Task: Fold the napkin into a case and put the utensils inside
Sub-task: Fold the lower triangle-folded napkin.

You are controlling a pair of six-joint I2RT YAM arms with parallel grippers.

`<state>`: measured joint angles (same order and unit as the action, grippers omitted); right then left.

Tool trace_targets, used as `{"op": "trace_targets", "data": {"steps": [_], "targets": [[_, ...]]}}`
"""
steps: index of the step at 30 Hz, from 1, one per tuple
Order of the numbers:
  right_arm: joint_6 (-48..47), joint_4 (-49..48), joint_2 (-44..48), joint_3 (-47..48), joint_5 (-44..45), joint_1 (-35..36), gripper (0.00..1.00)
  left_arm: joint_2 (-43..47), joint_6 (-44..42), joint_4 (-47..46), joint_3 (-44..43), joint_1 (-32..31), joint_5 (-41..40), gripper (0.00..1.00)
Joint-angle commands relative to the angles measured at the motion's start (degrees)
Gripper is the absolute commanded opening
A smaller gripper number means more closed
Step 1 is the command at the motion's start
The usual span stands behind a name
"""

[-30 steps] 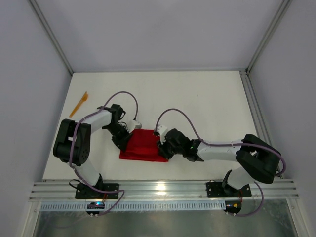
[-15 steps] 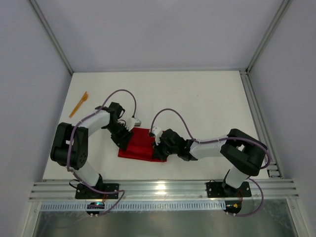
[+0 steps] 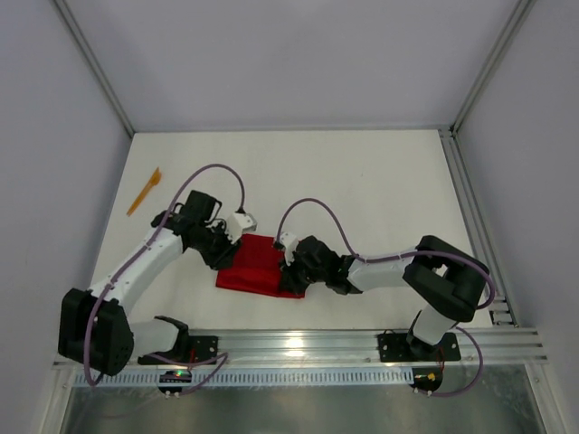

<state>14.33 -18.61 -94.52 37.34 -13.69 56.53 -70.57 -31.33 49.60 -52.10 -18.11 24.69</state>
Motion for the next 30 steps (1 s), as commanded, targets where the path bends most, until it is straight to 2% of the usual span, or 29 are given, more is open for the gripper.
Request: {"op": "trace_targets", "data": {"steps": [1, 8, 10, 13, 15, 18, 23, 26, 30], "targets": [[0.96, -0.55, 1.27, -0.87, -0.54, -0.28, 0.09, -4.66, 2.05, -3.80, 4.72, -4.73, -4.38, 0.29], [1.67, -2.83, 2.93, -2.80, -1.77, -1.69, 0.09, -13.19, 1.10, -11.89, 6.47, -5.80, -11.59, 0.25], [1.23, -2.92, 3.64, -3.15, -2.56, -2.04, 0.16, -14.77, 1.01, -13.39, 7.09, -5.80, -10.89, 0.25], [0.00, 0.41, 6.97, -1.75, -2.04, -2.04, 0.20, -16.79, 1.71, -14.53, 7.10, -5.80, -10.71, 0.25], [-0.61, 4.88, 12.39, -0.70, -1.34, -2.04, 0.23, -17.76, 1.89, -14.97, 7.10, -5.80, -10.54, 0.25], [-3.06, 12.09, 19.26, 0.63, 5.68, -2.13, 0.25, -18.99, 1.89, -16.12, 7.80, -5.80, -9.31, 0.25], [-4.75, 25.17, 20.78, 1.59, 17.35, -2.48, 0.27, -20.05, 2.24, -16.82, 7.97, -5.97, -8.69, 0.25], [-4.57, 28.45, 18.85, 2.29, 20.01, -2.31, 0.32, -19.44, 2.24, -16.91, 8.15, -5.97, -8.78, 0.25], [-5.71, 29.59, 16.92, 2.82, 20.02, -1.60, 0.34, -19.00, 2.33, -17.17, 8.41, -5.97, -8.87, 0.25]]}}
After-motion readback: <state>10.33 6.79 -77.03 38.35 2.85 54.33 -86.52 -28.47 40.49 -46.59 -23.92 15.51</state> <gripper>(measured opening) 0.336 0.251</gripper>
